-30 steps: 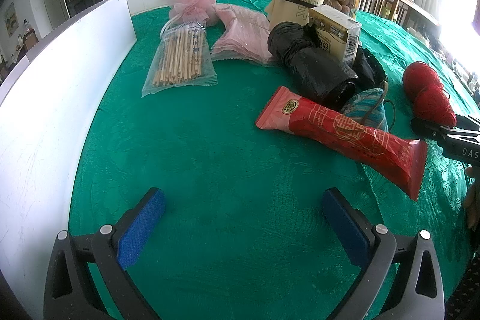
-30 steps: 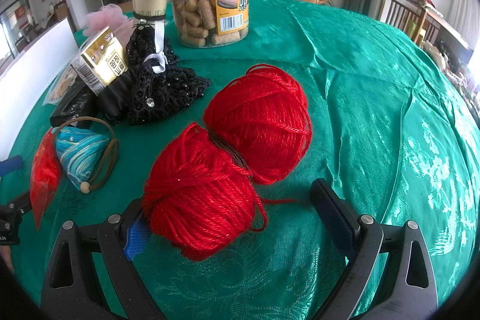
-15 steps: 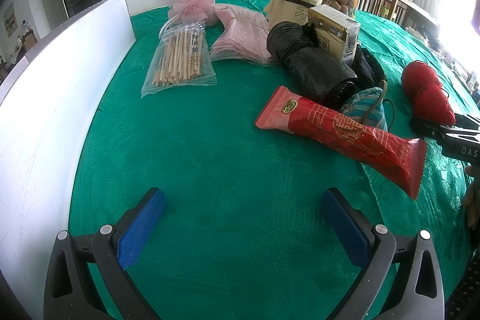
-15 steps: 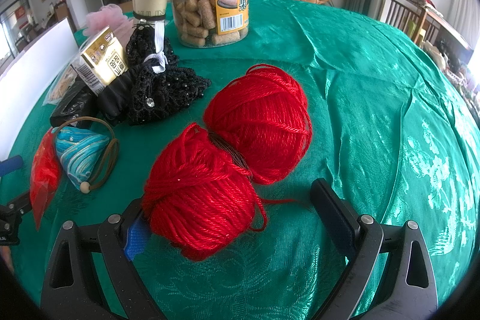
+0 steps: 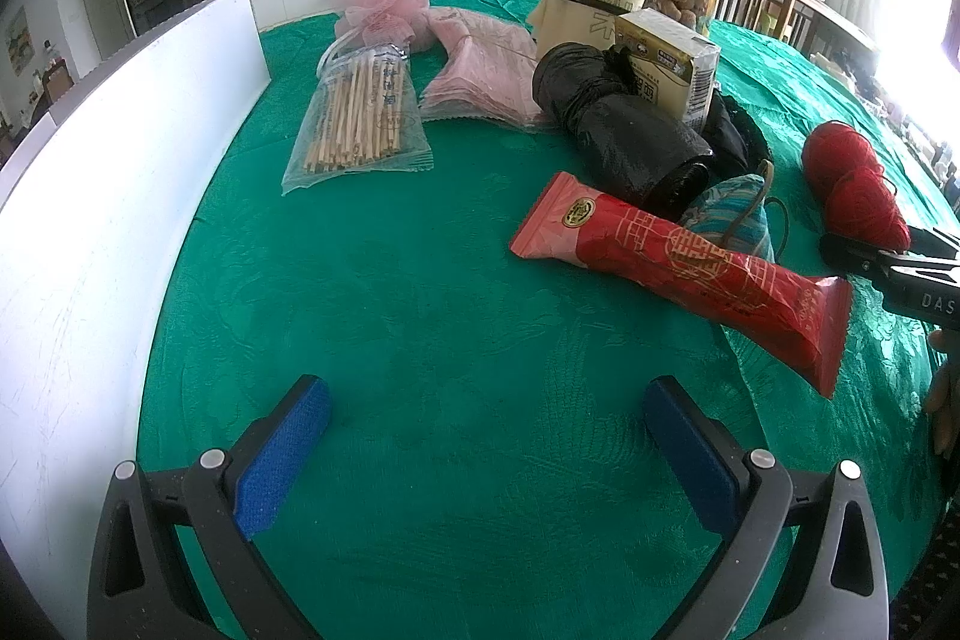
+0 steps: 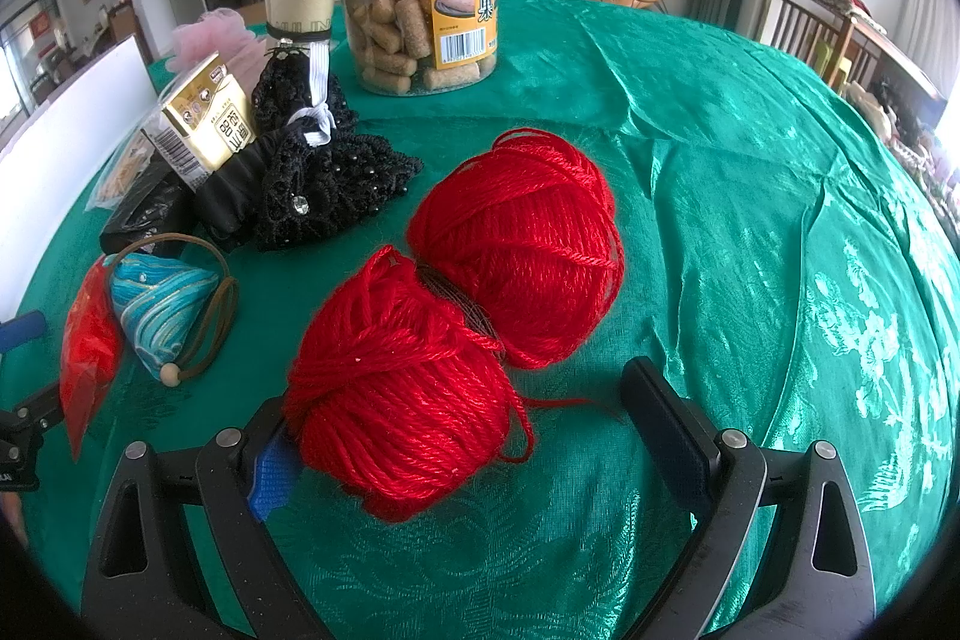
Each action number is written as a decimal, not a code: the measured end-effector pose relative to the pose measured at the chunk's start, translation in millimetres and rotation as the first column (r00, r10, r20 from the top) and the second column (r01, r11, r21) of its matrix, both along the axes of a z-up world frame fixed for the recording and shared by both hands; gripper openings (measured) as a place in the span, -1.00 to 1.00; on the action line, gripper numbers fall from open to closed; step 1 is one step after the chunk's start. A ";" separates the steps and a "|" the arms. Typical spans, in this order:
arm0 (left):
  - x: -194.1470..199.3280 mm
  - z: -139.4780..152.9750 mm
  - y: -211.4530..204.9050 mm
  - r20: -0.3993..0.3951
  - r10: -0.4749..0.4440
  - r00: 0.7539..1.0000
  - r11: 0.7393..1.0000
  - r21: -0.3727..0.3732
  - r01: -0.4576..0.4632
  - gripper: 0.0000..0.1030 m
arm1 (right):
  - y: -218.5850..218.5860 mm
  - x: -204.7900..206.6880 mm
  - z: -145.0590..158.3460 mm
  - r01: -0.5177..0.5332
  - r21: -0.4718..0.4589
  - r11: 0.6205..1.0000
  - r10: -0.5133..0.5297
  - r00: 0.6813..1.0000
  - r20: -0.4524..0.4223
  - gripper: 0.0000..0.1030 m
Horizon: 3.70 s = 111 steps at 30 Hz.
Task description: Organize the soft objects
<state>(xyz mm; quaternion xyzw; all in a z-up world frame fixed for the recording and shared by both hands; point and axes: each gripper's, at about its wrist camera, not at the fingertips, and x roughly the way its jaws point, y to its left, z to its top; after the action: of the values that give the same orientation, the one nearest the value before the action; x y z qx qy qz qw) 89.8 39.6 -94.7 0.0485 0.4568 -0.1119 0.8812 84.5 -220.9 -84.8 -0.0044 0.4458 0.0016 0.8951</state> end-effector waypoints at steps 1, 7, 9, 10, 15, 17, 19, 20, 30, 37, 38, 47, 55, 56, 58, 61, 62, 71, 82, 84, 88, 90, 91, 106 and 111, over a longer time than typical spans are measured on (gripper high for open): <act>-0.2 0.4 0.7 -0.002 0.000 1.000 1.000 0.000 0.000 1.00 | 0.0 0.0 0.0 0.000 0.000 1.000 0.000 1.000 0.000 0.88; -4.1 13.3 11.7 0.001 0.012 1.000 0.999 -0.036 -0.012 1.00 | 0.0 0.0 0.2 0.000 0.000 1.000 0.000 1.000 0.000 0.88; -2.9 23.1 16.1 0.023 0.022 1.000 0.999 -0.050 -0.020 1.00 | 0.1 0.1 0.3 0.000 0.000 1.000 0.000 1.000 0.000 0.88; -0.6 29.0 18.5 0.034 0.028 0.999 0.998 -0.061 -0.026 1.00 | 0.2 0.1 0.3 0.000 0.000 1.000 0.000 1.000 0.000 0.88; 29.5 48.5 25.4 0.032 0.070 0.997 0.990 -0.127 -0.066 1.00 | 0.1 -0.1 0.3 0.000 0.000 1.000 0.000 1.000 0.000 0.88; 51.2 49.1 24.7 0.007 0.088 0.996 0.989 -0.118 -0.086 1.00 | 0.1 0.1 0.3 0.000 0.000 1.000 0.000 1.000 0.000 0.88; 79.9 44.8 26.3 -0.030 0.139 0.990 0.988 -0.062 -0.140 1.00 | 0.2 0.0 0.3 0.000 0.000 1.000 0.000 1.000 0.000 0.88; 95.5 41.3 28.2 -0.051 0.160 0.986 0.986 -0.045 -0.163 1.00 | 0.1 0.1 0.3 0.000 0.001 1.000 0.000 1.000 0.000 0.88; 188.1 27.9 49.9 -0.076 0.224 0.972 0.953 -0.193 -0.235 0.98 | 0.0 0.1 0.3 0.000 0.001 1.000 0.000 1.000 0.000 0.88; 216.3 5.7 56.0 -0.094 0.295 0.951 0.938 -0.160 -0.307 0.96 | 0.1 0.2 0.4 0.000 0.000 1.000 0.000 1.000 0.000 0.88; 217.1 4.5 55.1 -0.090 0.294 0.951 0.943 -0.132 -0.304 0.96 | 0.1 0.2 0.5 0.000 0.000 1.000 0.000 1.000 0.000 0.88; 207.3 -5.0 39.4 -0.056 0.193 0.980 0.981 0.015 -0.192 0.98 | 0.2 0.2 0.6 0.000 0.001 1.000 0.000 1.000 0.000 0.88; 182.9 8.3 31.9 -0.035 0.136 0.990 0.990 0.038 -0.134 -0.29 | 0.3 0.2 0.5 0.000 0.001 1.000 0.000 1.000 0.000 0.88; 176.8 10.0 31.3 -0.038 0.136 0.990 0.990 0.043 -0.134 -0.36 | 0.3 0.2 0.5 0.000 0.000 1.000 0.000 1.000 0.000 0.88; 165.4 12.6 33.0 -0.046 0.137 0.989 0.990 0.042 -0.135 -0.38 | 0.3 0.2 0.5 0.000 0.000 1.000 0.000 1.000 0.000 0.88; 133.1 17.2 37.5 -0.070 0.139 0.988 0.990 0.009 -0.139 -0.39 | 0.3 0.2 0.5 0.000 0.001 1.000 0.000 1.000 0.000 0.88; 115.7 19.5 38.8 -0.073 0.139 0.988 0.990 -0.002 -0.140 -0.39 | 0.2 0.1 0.5 0.000 0.001 1.000 0.000 1.000 0.000 0.88; 4.3 13.0 32.2 -0.049 0.095 0.994 0.995 -0.010 -0.095 -0.03 | 0.5 0.0 0.7 0.000 0.001 1.000 0.000 1.000 0.000 0.88; -1.6 -1.2 35.9 0.009 0.021 1.000 1.000 -0.001 -0.021 1.00 | 0.4 -0.2 0.6 0.001 0.001 1.000 -0.001 1.000 0.000 0.88; -2.7 -1.9 36.9 0.009 0.022 1.000 1.000 -0.002 -0.022 1.00 | 0.6 0.0 0.6 0.001 0.001 1.000 -0.001 1.000 0.000 0.88; -1.8 -1.4 35.2 0.010 0.023 1.000 1.000 -0.001 -0.023 1.00 | 0.6 0.0 0.7 0.001 0.001 1.000 -0.001 1.000 0.001 0.88; -1.6 -1.7 34.6 0.010 0.022 1.000 1.000 -0.001 -0.022 1.00 | 0.6 0.0 0.7 0.001 0.001 1.000 -0.001 1.000 0.001 0.88; -2.3 -1.7 36.1 0.010 0.023 1.000 1.000 -0.001 -0.023 1.00 | 0.6 0.0 0.7 0.001 0.001 1.000 -0.001 1.000 0.001 0.88; -2.1 -1.8 36.6 0.010 0.022 1.000 1.000 -0.001 -0.022 1.00 | 0.5 -0.1 0.7 0.001 0.001 1.000 -0.001 1.000 0.001 0.88; -1.9 -1.6 36.3 0.010 0.022 1.000 1.000 -0.001 -0.022 1.00 | 0.5 -0.1 0.7 0.000 0.001 1.000 0.000 1.000 0.001 0.88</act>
<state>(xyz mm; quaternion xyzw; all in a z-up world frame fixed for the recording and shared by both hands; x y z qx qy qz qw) 87.9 76.0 -96.3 0.0434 0.4527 -0.1021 0.8847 84.4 -220.3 -84.2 -0.0040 0.4452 0.0015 0.8954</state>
